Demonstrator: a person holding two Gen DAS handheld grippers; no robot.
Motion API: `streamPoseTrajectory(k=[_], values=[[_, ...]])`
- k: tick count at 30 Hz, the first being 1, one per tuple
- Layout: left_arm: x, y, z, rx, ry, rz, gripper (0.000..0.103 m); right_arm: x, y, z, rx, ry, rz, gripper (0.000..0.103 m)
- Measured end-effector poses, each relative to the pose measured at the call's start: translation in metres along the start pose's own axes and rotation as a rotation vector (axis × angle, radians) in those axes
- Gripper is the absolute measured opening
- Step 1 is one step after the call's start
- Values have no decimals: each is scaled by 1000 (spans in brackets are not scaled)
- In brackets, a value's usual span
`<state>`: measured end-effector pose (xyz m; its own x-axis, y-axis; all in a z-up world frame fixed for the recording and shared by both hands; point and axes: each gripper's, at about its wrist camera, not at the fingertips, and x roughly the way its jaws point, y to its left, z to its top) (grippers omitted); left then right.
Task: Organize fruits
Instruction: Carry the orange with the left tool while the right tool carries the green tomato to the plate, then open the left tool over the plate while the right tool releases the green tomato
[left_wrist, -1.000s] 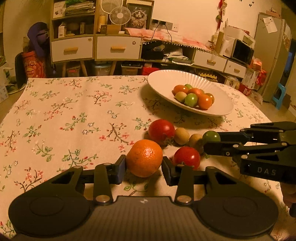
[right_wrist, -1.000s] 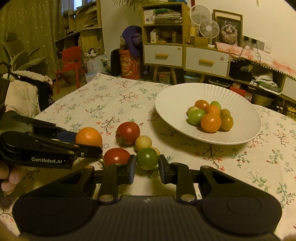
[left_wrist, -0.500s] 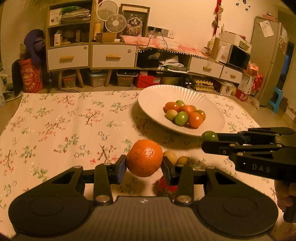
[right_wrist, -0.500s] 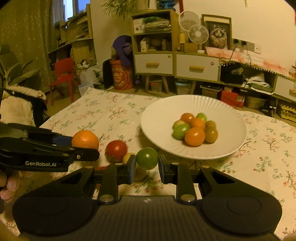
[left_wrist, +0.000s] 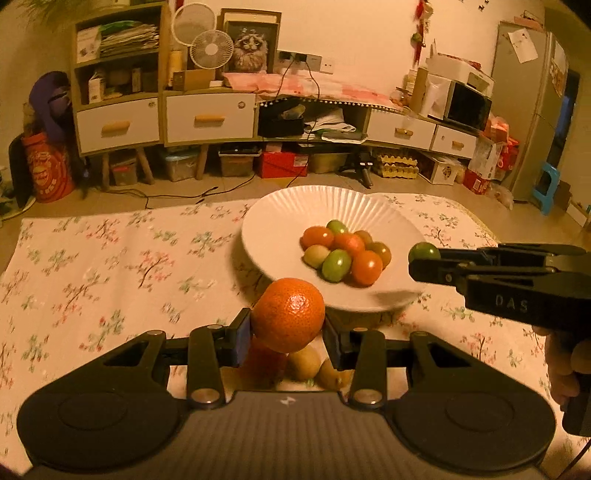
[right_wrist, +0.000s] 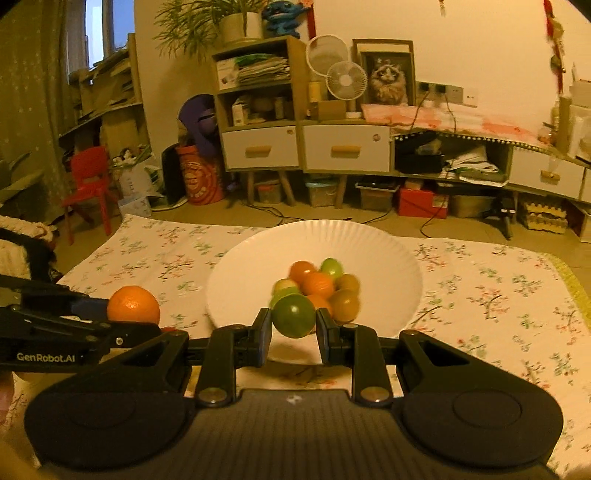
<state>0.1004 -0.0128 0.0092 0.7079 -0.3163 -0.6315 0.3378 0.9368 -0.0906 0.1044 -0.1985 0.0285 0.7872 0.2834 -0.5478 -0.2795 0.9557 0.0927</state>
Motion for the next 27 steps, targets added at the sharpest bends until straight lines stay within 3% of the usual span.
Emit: streamPoseTrajectory(k=[10,20,27], values=[[38,-7,29,-32,11,-5,46,15,-26,11,-9,21,-34,23],[67,-13,40,7,44,40,46,29,-41,13,13,43,-34,23],[80,-8,45,-34,69,46,46,35,-44,14,5,60,-34,23]])
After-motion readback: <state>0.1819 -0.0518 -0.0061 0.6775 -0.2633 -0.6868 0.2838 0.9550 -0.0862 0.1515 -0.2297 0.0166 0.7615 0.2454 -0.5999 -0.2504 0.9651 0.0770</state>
